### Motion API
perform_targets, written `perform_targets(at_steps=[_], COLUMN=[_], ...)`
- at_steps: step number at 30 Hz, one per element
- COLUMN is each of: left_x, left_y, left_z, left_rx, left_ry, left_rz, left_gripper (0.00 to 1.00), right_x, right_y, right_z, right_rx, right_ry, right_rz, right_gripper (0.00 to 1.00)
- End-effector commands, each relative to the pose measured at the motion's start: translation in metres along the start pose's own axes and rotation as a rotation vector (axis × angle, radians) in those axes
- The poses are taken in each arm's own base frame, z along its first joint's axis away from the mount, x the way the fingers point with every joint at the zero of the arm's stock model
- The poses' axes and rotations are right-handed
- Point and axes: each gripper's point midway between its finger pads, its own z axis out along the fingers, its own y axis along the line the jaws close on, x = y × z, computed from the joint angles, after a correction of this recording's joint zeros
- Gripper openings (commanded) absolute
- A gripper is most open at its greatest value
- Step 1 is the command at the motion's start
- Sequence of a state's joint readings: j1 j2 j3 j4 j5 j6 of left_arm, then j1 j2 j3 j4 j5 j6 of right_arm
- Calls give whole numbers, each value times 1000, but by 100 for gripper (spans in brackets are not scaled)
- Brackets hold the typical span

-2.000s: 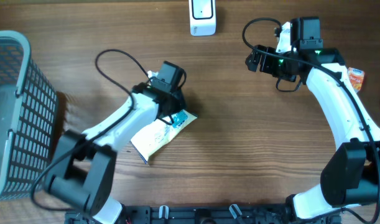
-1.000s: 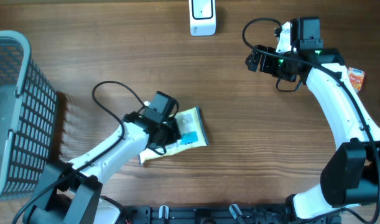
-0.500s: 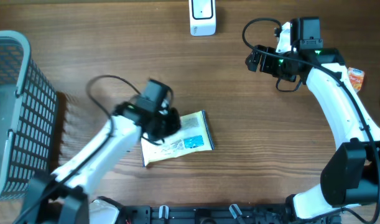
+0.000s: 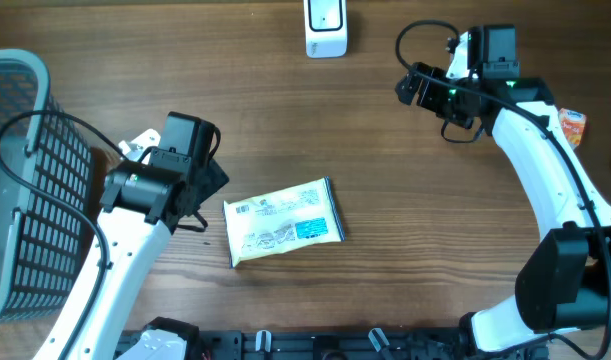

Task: Scan the item barcode
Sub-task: 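Grasp the wipes pack edge with the right gripper and lift it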

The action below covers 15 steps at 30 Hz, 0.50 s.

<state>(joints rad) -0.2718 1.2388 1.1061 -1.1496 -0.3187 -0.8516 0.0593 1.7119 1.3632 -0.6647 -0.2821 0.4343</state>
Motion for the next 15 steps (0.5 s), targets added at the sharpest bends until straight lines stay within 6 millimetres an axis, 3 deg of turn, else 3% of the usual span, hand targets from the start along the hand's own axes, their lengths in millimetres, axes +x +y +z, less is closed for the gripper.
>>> perform_targets(at_steps=[1, 2, 5, 7, 8, 10, 12, 15], left_x=[4, 4, 4, 4, 4, 4, 4, 4], left_y=[-7, -7, -7, -7, -7, -7, -7, -7], left_z=[0, 0, 0, 0, 0, 0, 0, 0], left_rx=[34, 33, 33, 34, 33, 33, 33, 33], left_ry=[34, 34, 34, 34, 34, 34, 34, 34], left_rz=[-28, -28, -29, -28, -28, -28, -29, -29], left_gripper=[100, 100, 100, 100, 100, 100, 100, 100], right_x=[19, 38, 110, 187, 213, 262, 296, 314], right_y=[21, 32, 31, 20, 17, 35, 53, 68], right_z=[4, 5, 23, 37, 41, 49, 55, 62], right_rx=[-123, -167, -107, -3, 32, -64, -151, -183], right_ry=[104, 177, 379, 554, 608, 713, 764, 744], right_rz=[69, 12, -3, 171, 249, 311, 336, 308], right_gripper=[100, 99, 100, 100, 100, 100, 100, 100])
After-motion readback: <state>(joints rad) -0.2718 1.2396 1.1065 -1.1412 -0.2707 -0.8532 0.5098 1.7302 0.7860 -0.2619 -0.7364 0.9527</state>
